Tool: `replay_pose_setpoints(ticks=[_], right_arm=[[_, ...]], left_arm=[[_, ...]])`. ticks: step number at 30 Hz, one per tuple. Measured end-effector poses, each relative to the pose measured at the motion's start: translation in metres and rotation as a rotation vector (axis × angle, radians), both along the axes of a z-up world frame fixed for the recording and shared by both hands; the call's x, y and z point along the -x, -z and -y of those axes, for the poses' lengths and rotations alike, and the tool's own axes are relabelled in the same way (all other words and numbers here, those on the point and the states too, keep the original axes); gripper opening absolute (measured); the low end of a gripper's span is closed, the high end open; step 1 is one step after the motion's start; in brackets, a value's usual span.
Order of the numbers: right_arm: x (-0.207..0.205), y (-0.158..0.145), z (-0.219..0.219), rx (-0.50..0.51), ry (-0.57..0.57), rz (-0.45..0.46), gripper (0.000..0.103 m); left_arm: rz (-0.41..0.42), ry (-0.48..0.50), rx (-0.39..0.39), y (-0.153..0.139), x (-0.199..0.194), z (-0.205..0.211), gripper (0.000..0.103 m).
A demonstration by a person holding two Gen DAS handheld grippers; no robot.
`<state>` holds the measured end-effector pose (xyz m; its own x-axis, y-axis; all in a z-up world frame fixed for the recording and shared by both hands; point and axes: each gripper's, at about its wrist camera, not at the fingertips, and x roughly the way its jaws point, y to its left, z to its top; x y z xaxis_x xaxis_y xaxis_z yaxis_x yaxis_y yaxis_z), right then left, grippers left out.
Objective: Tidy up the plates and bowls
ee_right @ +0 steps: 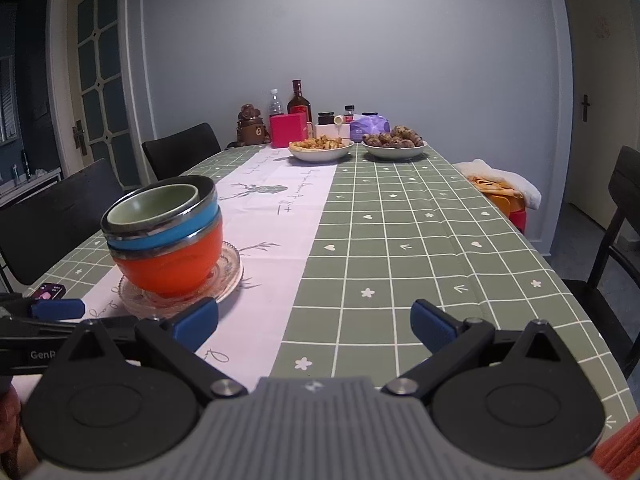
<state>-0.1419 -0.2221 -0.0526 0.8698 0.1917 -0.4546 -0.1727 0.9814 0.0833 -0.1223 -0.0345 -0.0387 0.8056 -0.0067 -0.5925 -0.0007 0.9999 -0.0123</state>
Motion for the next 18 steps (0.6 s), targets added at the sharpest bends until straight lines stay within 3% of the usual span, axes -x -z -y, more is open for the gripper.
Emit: replay_pose_setpoints(ticks=[6, 18], right_arm=[[-0.003, 0.002, 0.002, -0.016, -0.004, -0.005, 0.100], [0.000, -0.002, 0.001, -0.029, -0.026, 0.030, 0.100]], left_arm=[[0.025, 0.009, -0.029, -0.005, -0.001, 0.003, 0.092], [0.057, -0.010, -0.007, -0.013, -0.002, -0.002, 0.092]])
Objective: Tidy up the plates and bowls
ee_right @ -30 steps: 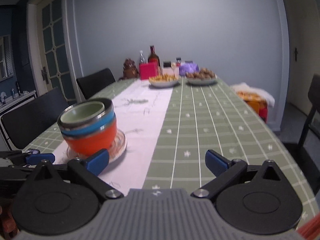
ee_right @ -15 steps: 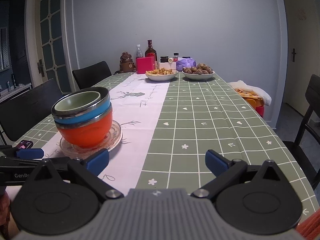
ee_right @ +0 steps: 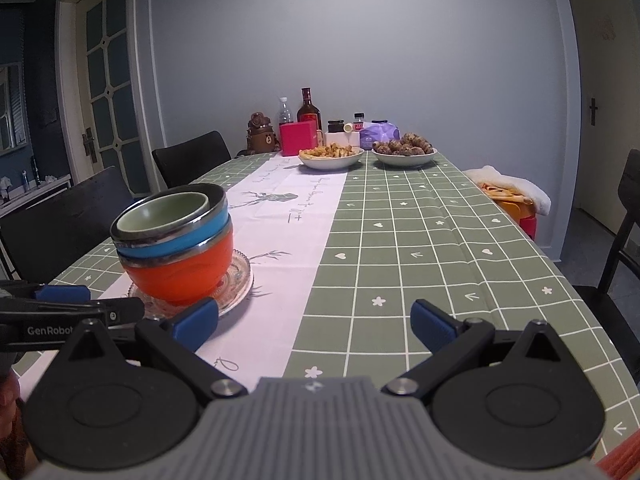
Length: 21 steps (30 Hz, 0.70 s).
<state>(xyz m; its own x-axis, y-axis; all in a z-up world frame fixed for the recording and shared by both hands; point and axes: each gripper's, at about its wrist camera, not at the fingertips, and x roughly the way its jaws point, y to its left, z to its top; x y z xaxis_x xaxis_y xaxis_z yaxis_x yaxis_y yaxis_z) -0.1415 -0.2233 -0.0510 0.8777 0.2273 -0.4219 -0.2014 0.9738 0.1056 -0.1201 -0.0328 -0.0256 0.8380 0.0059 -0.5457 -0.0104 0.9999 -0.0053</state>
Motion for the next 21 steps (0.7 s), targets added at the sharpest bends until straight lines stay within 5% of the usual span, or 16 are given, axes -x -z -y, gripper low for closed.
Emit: replay_pose_setpoints(ticks=[21], right_arm=[[-0.0033, 0.0003, 0.0013, -0.012, -0.006, -0.011, 0.100]], left_arm=[[0.020, 0.014, -0.012, -0.0026, 0.0021, 0.0010, 0.092]])
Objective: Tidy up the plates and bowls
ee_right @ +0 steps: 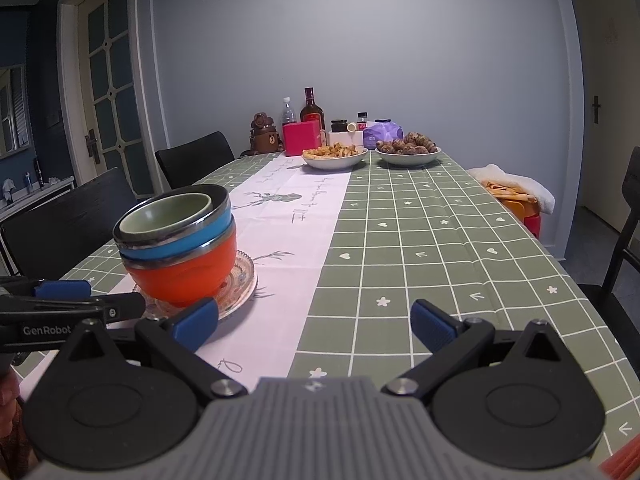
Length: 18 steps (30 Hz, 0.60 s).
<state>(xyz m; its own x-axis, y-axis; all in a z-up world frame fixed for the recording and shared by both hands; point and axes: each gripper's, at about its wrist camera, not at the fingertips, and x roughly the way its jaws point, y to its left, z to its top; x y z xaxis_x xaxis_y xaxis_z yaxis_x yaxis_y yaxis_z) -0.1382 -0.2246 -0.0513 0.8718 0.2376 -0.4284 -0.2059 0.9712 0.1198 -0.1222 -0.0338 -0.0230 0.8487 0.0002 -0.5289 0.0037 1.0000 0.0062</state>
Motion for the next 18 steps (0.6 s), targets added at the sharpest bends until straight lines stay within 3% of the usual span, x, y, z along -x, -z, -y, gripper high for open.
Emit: replay_pose_setpoints(ticks=[18], right_arm=[[0.0001, -0.0001, -0.0016, 0.007, -0.003, 0.012, 0.100]], left_arm=[[0.026, -0.008, -0.011, -0.0041, 0.0039, -0.0010, 0.092]])
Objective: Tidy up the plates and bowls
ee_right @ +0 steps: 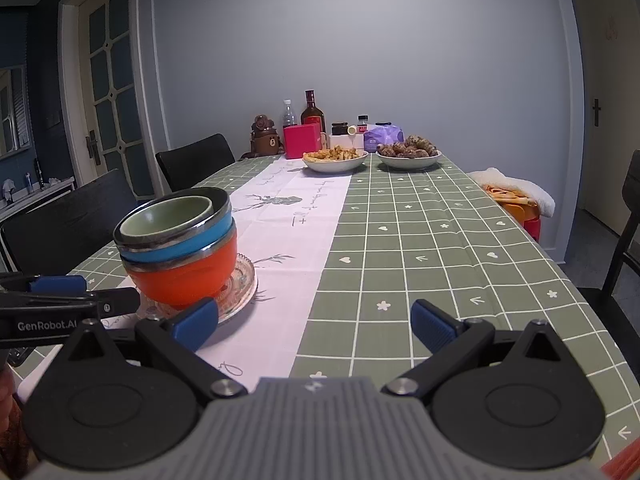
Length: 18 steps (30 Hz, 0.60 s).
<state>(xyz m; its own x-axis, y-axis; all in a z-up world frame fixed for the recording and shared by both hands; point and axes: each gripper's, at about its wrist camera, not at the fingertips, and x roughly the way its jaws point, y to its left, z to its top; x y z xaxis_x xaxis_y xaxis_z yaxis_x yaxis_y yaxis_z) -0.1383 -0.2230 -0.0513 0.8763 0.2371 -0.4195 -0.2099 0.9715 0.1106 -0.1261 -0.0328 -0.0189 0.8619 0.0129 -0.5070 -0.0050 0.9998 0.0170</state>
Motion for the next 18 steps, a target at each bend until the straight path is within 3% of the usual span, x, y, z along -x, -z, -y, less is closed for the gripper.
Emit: replay_pose_setpoints(ticks=[18], right_arm=[[0.0007, -0.0006, 0.0021, -0.009, -0.002, -0.008, 0.100]], left_arm=[[-0.010, -0.006, 0.016, 0.0009, -0.0025, -0.0029, 0.092]])
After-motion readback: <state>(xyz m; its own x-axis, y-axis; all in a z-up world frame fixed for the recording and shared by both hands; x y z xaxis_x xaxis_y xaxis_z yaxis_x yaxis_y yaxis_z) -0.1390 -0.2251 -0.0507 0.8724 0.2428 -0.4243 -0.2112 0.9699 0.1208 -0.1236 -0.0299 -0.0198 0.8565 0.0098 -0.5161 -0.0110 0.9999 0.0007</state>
